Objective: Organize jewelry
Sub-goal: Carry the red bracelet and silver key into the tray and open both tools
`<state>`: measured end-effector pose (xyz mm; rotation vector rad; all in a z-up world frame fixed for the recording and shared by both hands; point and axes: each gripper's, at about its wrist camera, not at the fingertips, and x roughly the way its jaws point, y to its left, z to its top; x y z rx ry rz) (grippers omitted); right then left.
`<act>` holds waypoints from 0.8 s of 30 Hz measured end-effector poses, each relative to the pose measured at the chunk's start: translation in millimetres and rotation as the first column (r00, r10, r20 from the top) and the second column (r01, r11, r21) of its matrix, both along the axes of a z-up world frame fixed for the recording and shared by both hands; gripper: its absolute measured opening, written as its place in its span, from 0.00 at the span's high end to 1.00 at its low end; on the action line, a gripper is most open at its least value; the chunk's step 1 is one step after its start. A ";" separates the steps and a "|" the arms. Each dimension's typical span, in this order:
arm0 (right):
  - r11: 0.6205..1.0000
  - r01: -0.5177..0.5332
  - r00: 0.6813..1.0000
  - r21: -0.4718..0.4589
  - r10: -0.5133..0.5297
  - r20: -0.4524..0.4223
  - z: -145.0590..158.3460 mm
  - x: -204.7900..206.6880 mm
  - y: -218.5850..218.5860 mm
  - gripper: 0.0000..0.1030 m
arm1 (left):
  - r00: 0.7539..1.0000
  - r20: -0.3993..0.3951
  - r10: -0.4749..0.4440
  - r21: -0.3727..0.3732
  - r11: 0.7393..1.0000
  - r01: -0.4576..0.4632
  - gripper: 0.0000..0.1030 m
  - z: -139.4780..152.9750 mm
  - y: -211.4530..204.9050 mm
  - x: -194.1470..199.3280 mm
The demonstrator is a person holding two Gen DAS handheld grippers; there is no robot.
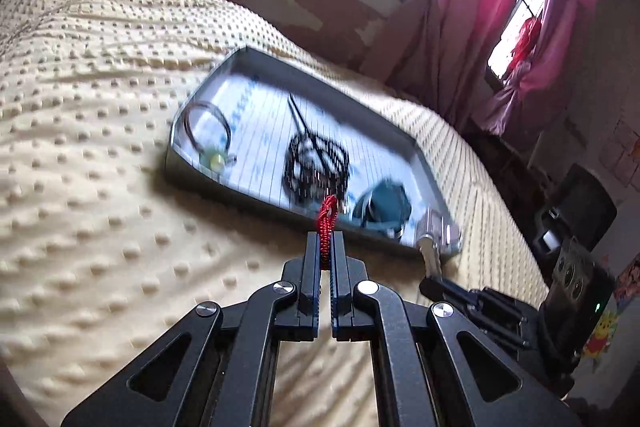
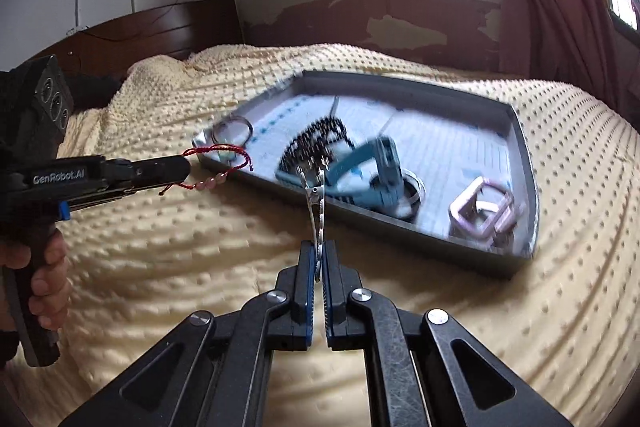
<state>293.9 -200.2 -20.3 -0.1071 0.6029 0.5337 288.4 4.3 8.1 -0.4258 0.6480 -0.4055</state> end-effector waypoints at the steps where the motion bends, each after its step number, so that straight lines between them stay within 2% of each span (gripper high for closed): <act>1: 1.000 -0.001 1.000 0.014 0.001 0.002 2.7 4.2 3.5 0.96 | 1.000 0.011 0.003 -0.001 1.000 -0.003 0.98 3.5 1.3 5.5; 4: 0.998 0.012 1.000 0.054 -0.013 0.013 8.8 21.9 12.6 0.96 | 0.999 0.048 0.006 0.021 1.000 -0.007 0.98 13.2 7.7 19.3; 7: 0.992 0.042 0.999 0.117 -0.041 -0.015 9.3 41.3 20.6 0.96 | 0.998 0.062 0.020 0.031 0.999 -0.022 0.98 12.9 15.1 37.4; 12: 0.992 0.071 0.996 0.103 -0.064 -0.063 3.4 64.6 31.4 0.96 | 0.999 0.039 0.035 0.038 0.999 -0.036 0.98 -4.2 19.7 65.3; 14: 0.990 0.083 0.995 0.112 -0.075 -0.073 2.5 68.7 28.7 0.96 | 0.999 0.028 0.043 0.061 0.997 -0.045 0.98 -12.0 18.6 69.3; 21: 0.979 0.109 0.988 0.172 -0.088 -0.124 -9.8 81.4 20.8 0.96 | 0.998 -0.037 0.060 0.064 0.996 -0.058 0.98 -32.4 20.6 74.8; 24: 0.980 0.105 0.990 0.166 -0.086 -0.114 -10.6 80.6 24.9 0.96 | 0.997 -0.039 0.062 0.062 0.996 -0.060 0.98 -33.8 20.3 74.5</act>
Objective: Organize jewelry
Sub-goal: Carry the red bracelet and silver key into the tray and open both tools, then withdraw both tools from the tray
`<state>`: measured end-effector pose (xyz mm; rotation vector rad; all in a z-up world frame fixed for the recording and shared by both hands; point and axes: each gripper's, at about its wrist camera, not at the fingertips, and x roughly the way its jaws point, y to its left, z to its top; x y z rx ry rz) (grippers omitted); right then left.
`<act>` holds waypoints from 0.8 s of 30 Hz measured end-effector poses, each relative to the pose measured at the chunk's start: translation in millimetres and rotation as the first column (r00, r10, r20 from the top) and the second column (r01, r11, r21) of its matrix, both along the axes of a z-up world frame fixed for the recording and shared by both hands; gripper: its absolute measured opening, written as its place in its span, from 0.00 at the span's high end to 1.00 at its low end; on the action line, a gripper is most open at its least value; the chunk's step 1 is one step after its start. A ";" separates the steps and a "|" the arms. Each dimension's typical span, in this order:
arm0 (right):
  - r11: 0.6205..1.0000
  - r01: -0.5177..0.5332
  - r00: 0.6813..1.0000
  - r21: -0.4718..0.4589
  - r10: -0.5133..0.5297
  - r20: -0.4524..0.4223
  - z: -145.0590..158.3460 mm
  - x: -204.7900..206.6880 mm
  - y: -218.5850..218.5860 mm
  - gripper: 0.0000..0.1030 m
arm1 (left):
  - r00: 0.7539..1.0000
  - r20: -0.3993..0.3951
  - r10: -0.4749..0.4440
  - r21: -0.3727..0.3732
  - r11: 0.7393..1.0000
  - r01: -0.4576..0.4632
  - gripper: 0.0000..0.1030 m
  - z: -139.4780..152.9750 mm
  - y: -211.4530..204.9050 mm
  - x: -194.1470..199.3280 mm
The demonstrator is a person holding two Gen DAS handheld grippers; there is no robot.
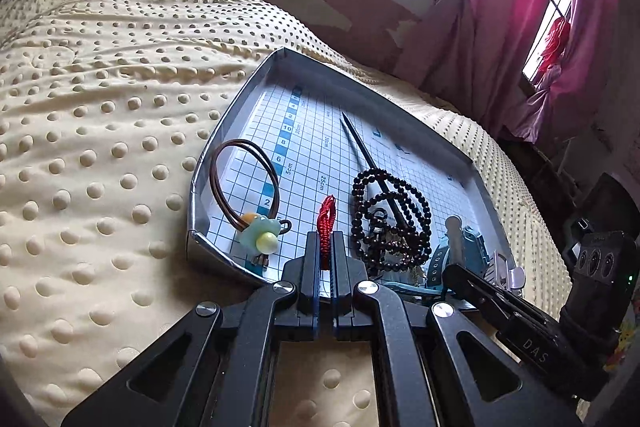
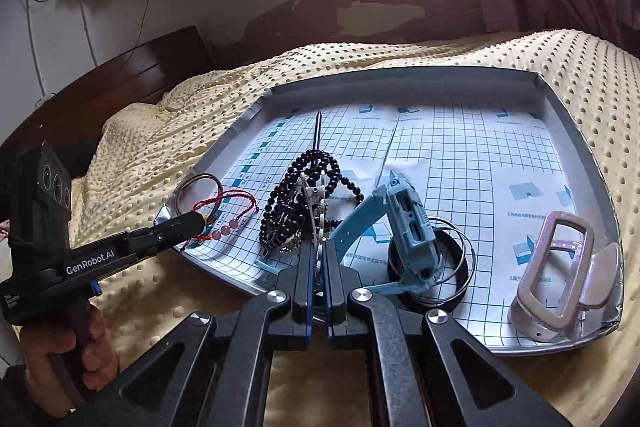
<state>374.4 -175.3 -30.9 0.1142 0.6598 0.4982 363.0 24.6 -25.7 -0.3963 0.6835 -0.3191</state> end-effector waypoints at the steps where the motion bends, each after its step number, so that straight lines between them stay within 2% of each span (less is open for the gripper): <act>1: 1.000 0.000 1.000 -0.004 0.000 0.001 0.6 -0.1 0.9 0.96 | 1.000 -0.001 -0.001 0.003 1.000 0.001 0.98 1.5 -0.7 0.4; 5: 1.000 -0.001 1.000 -0.013 0.001 -0.004 1.7 0.3 2.3 0.93 | 1.000 -0.005 -0.001 0.018 1.000 0.002 0.98 3.2 -4.1 -0.8; 14: 1.000 0.019 1.000 -0.009 -0.019 0.014 8.6 -4.4 -1.6 0.93 | 0.999 -0.036 0.005 -0.035 0.999 -0.007 0.95 6.6 2.8 0.1; 17: 1.000 0.026 0.999 -0.005 -0.026 0.029 12.5 -9.0 -4.4 0.88 | 1.000 -0.028 0.013 -0.040 0.999 -0.014 0.84 11.2 4.7 -3.5; 19: 1.000 0.030 0.999 -0.008 -0.029 0.043 15.6 -12.4 -5.3 0.84 | 1.000 -0.014 0.019 -0.045 0.999 -0.019 0.70 15.6 5.2 -7.0; 23: 0.999 0.046 0.997 -0.017 -0.045 0.067 22.8 -19.5 -8.1 0.76 | 1.000 0.016 0.026 -0.033 0.999 -0.026 0.64 26.8 3.6 -16.2; 24: 0.998 0.054 0.996 -0.019 -0.053 0.077 25.5 -22.0 -9.5 0.74 | 0.999 0.028 0.027 -0.026 0.999 -0.026 0.58 30.4 2.8 -19.5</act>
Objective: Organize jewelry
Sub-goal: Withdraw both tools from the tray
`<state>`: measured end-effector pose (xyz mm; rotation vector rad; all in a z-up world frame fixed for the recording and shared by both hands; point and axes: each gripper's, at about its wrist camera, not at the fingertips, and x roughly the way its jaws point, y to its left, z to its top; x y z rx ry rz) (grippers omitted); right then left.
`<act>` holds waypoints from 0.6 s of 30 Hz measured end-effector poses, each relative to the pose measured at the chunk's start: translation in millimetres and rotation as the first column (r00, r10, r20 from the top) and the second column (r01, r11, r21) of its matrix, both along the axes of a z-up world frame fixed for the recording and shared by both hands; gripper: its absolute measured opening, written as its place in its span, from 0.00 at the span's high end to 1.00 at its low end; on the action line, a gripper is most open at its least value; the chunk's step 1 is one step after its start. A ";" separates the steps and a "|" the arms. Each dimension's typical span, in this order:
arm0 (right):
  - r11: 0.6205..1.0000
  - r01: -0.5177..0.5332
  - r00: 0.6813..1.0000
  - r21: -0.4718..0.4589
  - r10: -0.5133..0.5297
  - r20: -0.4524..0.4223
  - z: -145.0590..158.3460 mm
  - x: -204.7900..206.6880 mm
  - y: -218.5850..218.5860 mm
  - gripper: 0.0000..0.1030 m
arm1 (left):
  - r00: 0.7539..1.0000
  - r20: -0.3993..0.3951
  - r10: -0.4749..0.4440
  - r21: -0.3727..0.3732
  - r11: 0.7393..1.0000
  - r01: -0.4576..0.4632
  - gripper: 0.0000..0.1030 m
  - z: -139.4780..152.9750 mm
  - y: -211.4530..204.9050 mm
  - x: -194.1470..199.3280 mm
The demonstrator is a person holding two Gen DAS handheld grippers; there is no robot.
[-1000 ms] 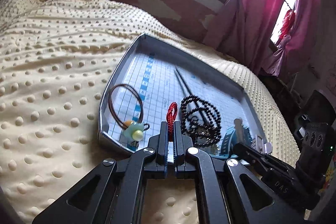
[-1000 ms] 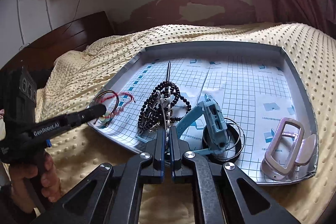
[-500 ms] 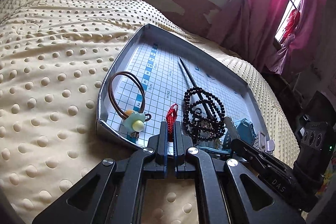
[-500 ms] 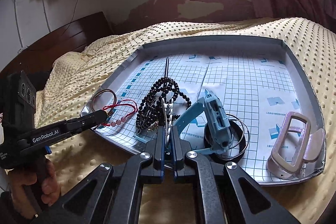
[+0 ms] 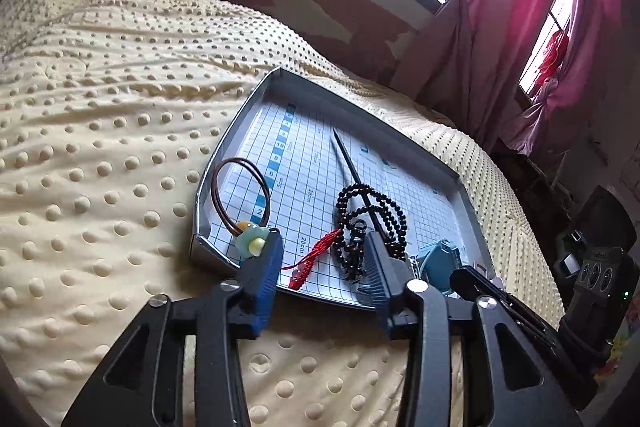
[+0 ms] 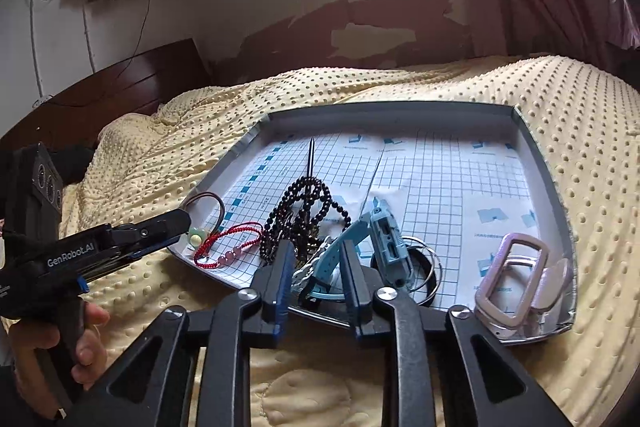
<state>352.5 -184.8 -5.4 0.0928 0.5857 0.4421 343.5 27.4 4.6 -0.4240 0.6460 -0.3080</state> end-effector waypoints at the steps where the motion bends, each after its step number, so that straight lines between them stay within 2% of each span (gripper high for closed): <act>1: 1.000 0.007 1.000 -0.002 -0.007 0.008 2.4 -1.7 -0.8 0.68 | 1.000 0.017 0.005 0.006 1.000 -0.005 0.48 3.5 -0.9 -4.1; 2: 1.000 0.015 1.000 -0.005 -0.015 0.019 5.3 -4.0 -1.8 0.62 | 0.999 0.039 0.020 0.014 1.000 -0.020 0.43 8.1 -1.0 -9.4; 4: 1.000 0.026 0.999 -0.007 -0.026 0.043 11.7 -9.2 -5.7 0.54 | 0.996 0.079 0.046 0.023 0.999 -0.048 0.19 15.9 -1.1 -19.3; 6: 0.999 0.034 0.997 -0.007 -0.033 0.067 18.8 -14.2 -9.0 0.45 | 0.990 0.119 0.080 0.058 0.995 -0.087 0.08 26.3 -3.8 -27.8; 8: 0.999 0.038 0.995 0.001 -0.038 0.095 26.3 -20.4 -13.0 0.31 | 0.978 0.188 0.089 0.106 0.988 -0.110 0.07 37.2 -8.4 -37.6; 9: 0.999 0.038 0.994 0.007 -0.039 0.106 30.0 -22.9 -14.7 0.28 | 0.973 0.213 0.088 0.130 0.984 -0.118 0.04 41.9 -10.8 -41.9; 13: 0.998 0.030 0.988 0.058 -0.039 0.152 44.5 -33.2 -22.9 0.02 | 0.958 0.274 0.089 0.175 0.975 -0.140 0.01 52.6 -13.5 -55.0; 18: 0.995 0.044 0.977 0.087 -0.061 0.206 60.8 -46.3 -30.4 0.00 | 0.943 0.322 0.078 0.181 0.973 -0.143 0.01 58.9 -13.1 -68.6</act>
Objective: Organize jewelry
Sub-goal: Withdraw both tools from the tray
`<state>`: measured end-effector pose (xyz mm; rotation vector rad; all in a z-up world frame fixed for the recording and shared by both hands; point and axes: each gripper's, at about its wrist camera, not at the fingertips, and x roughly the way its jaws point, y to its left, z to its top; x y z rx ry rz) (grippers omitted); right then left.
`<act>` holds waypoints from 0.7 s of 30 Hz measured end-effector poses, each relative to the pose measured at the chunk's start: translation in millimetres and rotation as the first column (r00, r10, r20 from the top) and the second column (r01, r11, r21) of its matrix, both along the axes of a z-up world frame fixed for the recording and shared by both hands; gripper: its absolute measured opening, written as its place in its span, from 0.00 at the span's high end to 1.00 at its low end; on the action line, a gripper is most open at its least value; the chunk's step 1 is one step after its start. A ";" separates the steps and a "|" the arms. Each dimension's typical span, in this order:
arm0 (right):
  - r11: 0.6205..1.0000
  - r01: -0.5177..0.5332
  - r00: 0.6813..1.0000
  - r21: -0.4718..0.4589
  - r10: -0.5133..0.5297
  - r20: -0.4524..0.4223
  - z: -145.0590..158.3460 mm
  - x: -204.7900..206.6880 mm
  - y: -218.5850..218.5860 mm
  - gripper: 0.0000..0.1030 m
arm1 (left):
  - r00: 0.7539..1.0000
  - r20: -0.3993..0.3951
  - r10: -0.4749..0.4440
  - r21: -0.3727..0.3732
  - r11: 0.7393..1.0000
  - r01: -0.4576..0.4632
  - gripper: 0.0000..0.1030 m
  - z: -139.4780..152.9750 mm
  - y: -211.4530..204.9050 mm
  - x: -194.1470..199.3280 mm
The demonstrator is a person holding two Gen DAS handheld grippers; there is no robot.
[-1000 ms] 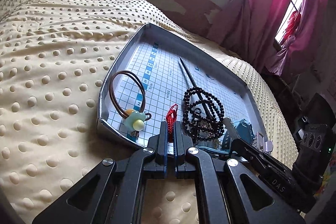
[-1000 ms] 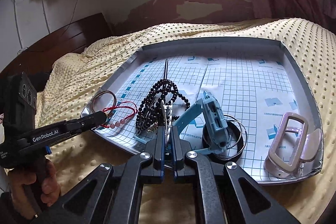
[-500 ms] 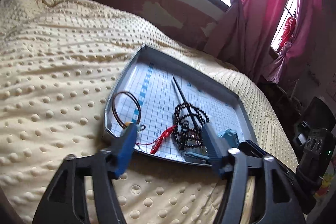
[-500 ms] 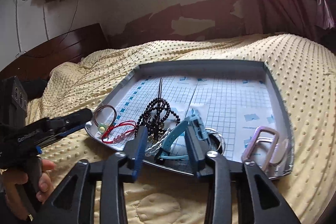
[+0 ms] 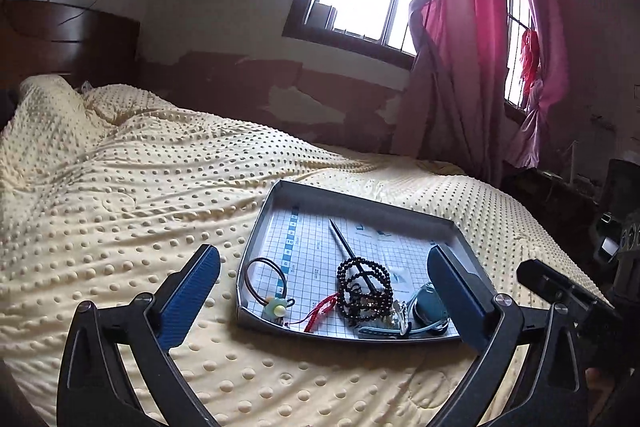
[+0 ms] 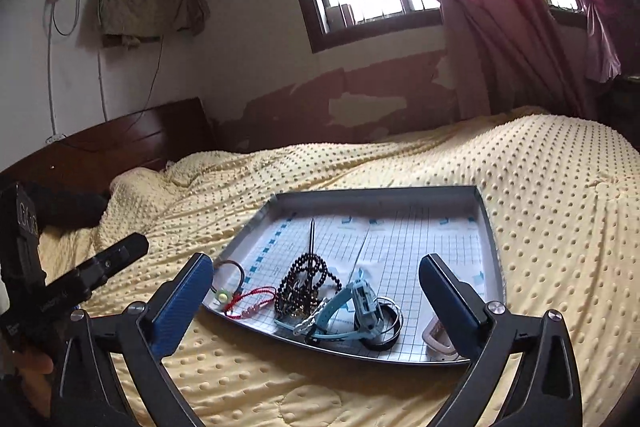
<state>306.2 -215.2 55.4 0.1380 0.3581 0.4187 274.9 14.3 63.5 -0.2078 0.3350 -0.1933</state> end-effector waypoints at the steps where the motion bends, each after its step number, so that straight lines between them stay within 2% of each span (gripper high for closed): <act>1: 1.000 0.006 1.000 0.000 -0.006 0.009 2.2 -2.8 -0.9 0.00 | 1.000 0.006 -0.003 0.001 1.000 0.003 0.01 2.0 0.9 -1.9; 16: 0.997 0.047 0.992 -0.055 -0.040 0.124 25.7 -55.7 -7.3 0.00 | 0.993 0.119 -0.015 0.055 0.998 0.009 0.01 27.1 -10.8 -49.7; 21: 0.997 0.051 0.990 -0.052 -0.044 0.130 26.1 -66.6 -11.7 0.00 | 0.991 0.133 -0.010 0.022 1.000 0.007 0.01 26.9 -8.4 -62.7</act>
